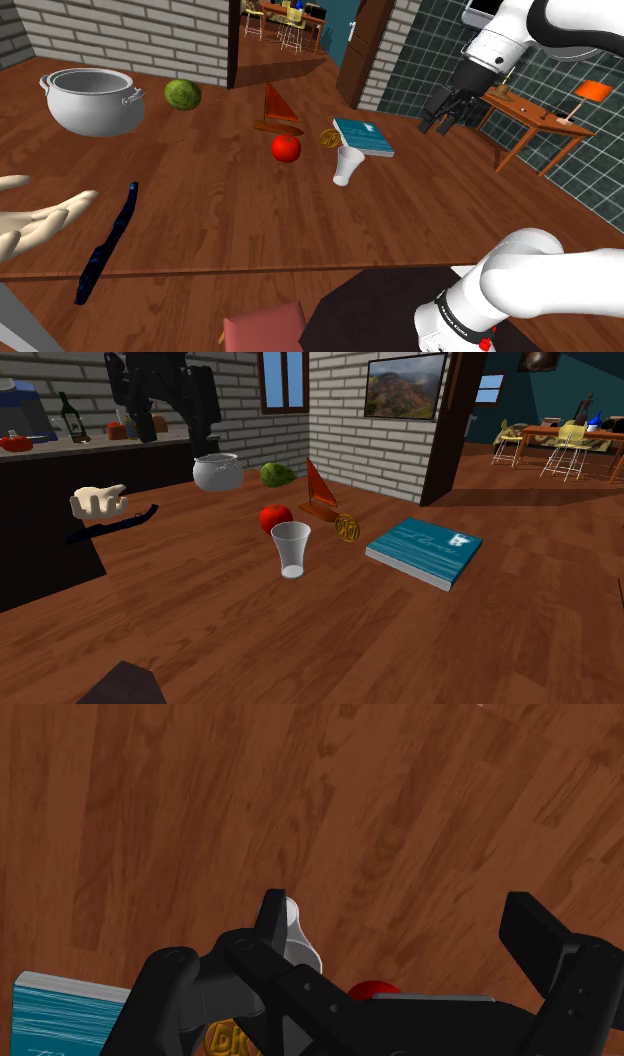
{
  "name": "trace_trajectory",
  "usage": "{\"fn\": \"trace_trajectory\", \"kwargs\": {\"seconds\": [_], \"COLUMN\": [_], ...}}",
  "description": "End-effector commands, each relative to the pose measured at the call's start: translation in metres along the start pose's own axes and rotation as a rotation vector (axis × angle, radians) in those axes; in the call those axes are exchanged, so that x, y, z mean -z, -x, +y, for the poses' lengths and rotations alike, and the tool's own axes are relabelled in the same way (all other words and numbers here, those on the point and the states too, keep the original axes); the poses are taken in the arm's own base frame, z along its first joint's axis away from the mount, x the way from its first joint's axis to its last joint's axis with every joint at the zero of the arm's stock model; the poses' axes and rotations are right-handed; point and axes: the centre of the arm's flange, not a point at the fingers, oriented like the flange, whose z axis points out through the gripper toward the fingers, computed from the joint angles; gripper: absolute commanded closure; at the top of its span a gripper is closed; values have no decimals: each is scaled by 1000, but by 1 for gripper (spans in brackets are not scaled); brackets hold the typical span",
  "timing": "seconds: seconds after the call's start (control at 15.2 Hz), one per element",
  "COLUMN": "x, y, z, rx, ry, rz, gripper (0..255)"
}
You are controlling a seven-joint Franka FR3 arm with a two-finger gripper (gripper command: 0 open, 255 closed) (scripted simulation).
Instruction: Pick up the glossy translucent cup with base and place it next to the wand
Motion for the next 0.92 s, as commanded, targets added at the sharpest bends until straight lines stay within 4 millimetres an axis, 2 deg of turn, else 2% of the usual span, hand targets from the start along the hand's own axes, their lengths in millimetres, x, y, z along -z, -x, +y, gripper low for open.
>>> {"fn": "trace_trajectory", "kwargs": {"seconds": [0.0, 0.86], "x": [0, -113], "y": [0, -107], "z": [0, 76], "rx": [0, -63], "ry": [0, -58], "rz": [0, 20], "gripper": [0, 0]}}
